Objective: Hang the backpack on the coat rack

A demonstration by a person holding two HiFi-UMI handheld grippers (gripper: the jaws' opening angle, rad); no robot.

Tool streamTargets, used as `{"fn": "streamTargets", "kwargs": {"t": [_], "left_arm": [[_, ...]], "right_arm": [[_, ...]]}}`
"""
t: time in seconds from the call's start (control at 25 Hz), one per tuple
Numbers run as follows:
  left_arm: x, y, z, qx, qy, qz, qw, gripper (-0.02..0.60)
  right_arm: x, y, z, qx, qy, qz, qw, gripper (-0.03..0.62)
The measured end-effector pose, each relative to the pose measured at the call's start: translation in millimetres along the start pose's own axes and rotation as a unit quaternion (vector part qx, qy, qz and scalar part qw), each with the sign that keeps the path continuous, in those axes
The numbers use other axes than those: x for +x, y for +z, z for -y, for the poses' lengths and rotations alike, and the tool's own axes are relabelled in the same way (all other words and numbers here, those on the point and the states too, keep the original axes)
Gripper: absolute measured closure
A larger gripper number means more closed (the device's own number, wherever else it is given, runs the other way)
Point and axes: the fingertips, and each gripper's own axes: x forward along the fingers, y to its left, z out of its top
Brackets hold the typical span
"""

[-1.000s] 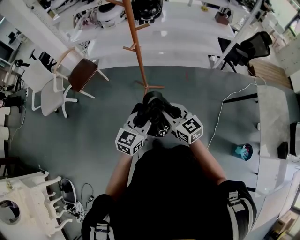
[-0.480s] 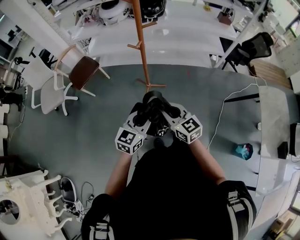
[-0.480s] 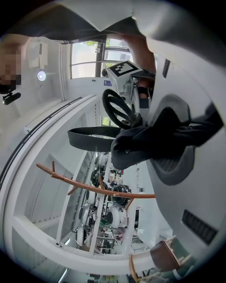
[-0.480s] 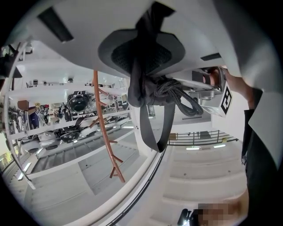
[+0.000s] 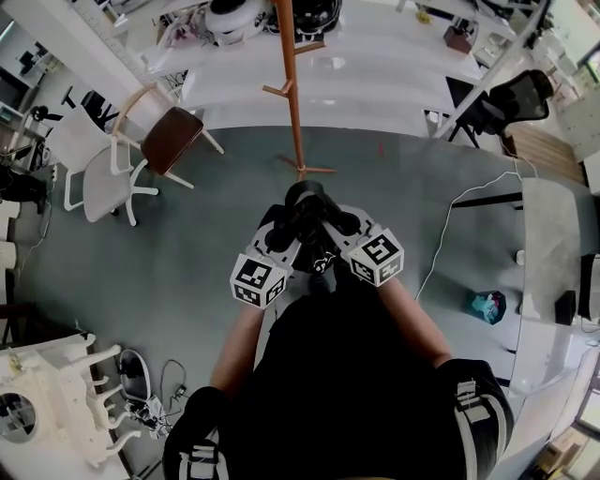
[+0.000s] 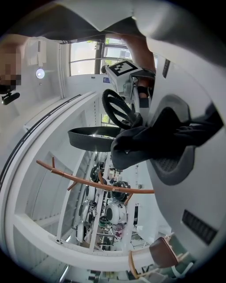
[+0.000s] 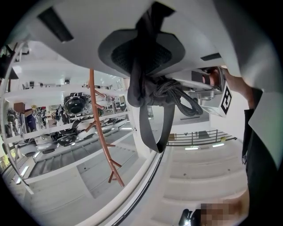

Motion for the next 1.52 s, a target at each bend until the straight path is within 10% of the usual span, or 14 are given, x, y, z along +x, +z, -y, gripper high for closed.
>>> {"fn": "streamTargets", "kwargs": {"t": [1.52], "left_arm": [[134.8, 64.9, -155.3, -0.027, 0.084, -0.007, 0.9961, 0.492]], "right_arm": [[135.1, 63.6, 160.4, -0.016, 0.085, -0.037, 0.996, 0.533]]}}
